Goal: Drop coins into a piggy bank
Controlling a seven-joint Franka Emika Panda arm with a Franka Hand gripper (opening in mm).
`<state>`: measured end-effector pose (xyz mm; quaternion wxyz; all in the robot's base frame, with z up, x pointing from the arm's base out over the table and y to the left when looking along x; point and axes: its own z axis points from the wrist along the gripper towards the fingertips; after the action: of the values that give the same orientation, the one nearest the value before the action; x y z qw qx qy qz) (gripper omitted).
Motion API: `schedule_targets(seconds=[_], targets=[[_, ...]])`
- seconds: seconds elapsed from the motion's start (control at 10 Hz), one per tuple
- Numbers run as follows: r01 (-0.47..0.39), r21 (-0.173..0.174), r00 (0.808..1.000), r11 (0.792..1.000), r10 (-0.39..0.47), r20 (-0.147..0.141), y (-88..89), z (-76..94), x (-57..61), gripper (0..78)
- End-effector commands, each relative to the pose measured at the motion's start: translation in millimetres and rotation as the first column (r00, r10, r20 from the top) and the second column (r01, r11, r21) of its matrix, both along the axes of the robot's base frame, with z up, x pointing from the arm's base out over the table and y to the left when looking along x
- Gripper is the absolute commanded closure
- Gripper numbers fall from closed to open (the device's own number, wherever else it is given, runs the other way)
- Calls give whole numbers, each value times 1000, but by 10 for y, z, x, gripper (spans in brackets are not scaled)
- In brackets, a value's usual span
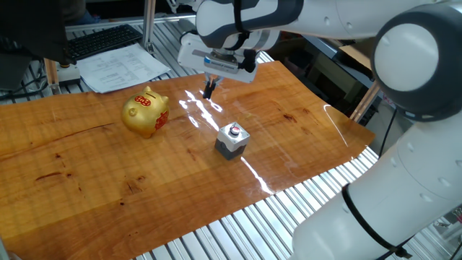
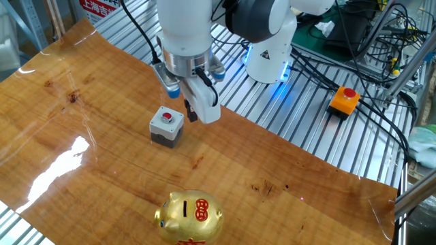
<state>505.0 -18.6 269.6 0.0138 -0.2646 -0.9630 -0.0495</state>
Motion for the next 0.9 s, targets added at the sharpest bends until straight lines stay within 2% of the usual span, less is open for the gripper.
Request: schedule_targets(seconds=[0.1, 0.4, 0.6, 0.9], targets=[[-8, -10, 1000, 1000, 8, 6, -179, -215, 49, 776], [-2, -42, 1000, 999, 2, 3, -340, -369, 106, 776], [13, -42, 1000, 999, -14, -3, -444, -463, 115, 776], [44, -40, 999, 998, -44, -8, -586, -600, 68, 776]])
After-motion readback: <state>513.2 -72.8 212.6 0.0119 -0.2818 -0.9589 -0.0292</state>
